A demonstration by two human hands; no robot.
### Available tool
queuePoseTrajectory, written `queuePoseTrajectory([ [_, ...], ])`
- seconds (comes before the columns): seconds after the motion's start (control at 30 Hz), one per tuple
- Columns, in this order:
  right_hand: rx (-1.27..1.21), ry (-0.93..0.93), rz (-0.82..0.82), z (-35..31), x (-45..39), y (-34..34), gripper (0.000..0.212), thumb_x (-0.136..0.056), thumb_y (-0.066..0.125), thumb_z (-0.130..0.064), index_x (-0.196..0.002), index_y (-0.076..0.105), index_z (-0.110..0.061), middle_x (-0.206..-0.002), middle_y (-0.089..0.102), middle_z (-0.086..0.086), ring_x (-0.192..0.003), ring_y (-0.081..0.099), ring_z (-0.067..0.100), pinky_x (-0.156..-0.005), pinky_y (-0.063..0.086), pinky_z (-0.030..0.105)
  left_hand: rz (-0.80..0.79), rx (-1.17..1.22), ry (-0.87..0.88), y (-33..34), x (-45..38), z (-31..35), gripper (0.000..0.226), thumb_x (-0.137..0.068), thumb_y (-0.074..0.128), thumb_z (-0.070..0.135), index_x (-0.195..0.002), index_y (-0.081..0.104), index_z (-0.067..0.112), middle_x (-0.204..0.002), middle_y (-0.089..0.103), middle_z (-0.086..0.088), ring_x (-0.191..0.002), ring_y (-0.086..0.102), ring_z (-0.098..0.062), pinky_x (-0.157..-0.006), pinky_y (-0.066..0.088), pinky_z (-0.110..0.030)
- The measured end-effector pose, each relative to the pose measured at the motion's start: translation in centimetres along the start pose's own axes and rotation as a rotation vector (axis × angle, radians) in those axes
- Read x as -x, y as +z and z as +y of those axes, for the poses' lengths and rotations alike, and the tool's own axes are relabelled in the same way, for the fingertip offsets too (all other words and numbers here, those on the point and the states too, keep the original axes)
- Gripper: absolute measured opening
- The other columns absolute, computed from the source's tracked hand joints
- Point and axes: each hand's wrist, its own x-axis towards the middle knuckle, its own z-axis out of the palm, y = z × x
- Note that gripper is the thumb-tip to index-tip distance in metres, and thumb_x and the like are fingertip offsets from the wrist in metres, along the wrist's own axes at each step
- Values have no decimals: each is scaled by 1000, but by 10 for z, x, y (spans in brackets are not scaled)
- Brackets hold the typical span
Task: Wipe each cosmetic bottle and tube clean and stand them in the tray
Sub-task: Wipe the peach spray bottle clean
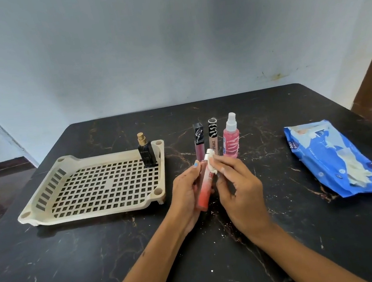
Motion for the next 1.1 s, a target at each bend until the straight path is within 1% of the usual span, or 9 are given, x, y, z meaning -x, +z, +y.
queuePoseTrajectory([
  [0.1,11,-133,-55,-3,3,1,24,-82,58,1,-100,74,0,-105,69,8,-99,64,16,-93,50,22,59,153,-91,1,-2,2,42,-98,38,32,-99,65,0,-86,66,-14,-77,62,-19,-73,50,-30],
  [0.2,-20,-306,-136,-9,7,2,18,-76,59,2,-85,75,1,-94,70,8,-83,66,22,-79,55,28,76,248,-229,-3,-4,3,54,-96,35,44,-86,68,3,-72,57,-9,-65,53,-17,-63,45,-26],
  [0.33,-50,-433,-186,-12,11,3,15,-72,62,6,-78,74,1,-89,72,9,-77,63,20,-78,54,23,77,313,-274,-5,-2,7,50,-96,37,43,-104,62,0,-65,62,-3,-56,51,-9,-50,47,-19],
  [0.43,-64,-379,-158,-9,11,3,13,-75,62,4,-78,74,1,-87,71,8,-76,64,22,-81,54,25,62,338,-248,-5,-2,7,48,-96,39,40,-120,54,1,-70,65,-5,-59,54,-11,-52,50,-21],
  [0.63,-8,-59,-52,-2,4,5,27,-85,54,1,-106,73,0,-111,67,6,-106,62,14,-97,49,24,-39,285,-126,2,2,8,34,-91,48,33,-96,66,4,-86,69,-10,-76,67,-16,-72,55,-26],
  [0.73,-24,-97,-79,-3,5,4,27,-84,55,-1,-105,73,0,-110,67,7,-104,63,15,-93,52,27,-36,245,-101,2,3,9,25,-86,53,25,-97,63,5,-84,64,-10,-75,64,-16,-70,55,-27],
  [0.93,-6,-427,-160,-15,12,3,12,-72,66,8,-79,74,2,-90,72,10,-78,67,23,-76,56,28,51,350,-242,-7,-3,4,44,-81,56,39,-103,60,1,-78,62,-7,-68,56,-13,-60,51,-22],
  [1.0,-14,-406,-156,-13,11,5,12,-75,65,7,-82,74,2,-92,71,10,-81,66,23,-77,55,30,22,344,-242,-6,-3,4,44,-82,54,40,-98,63,1,-77,62,-7,-67,56,-13,-60,51,-21],
  [1.1,-10,-202,-52,-7,8,4,20,-83,58,-2,-93,74,2,-101,68,8,-93,63,19,-89,51,26,-19,307,-195,-3,-4,3,39,-88,48,35,-97,64,0,-80,64,-10,-71,61,-16,-69,52,-26],
])
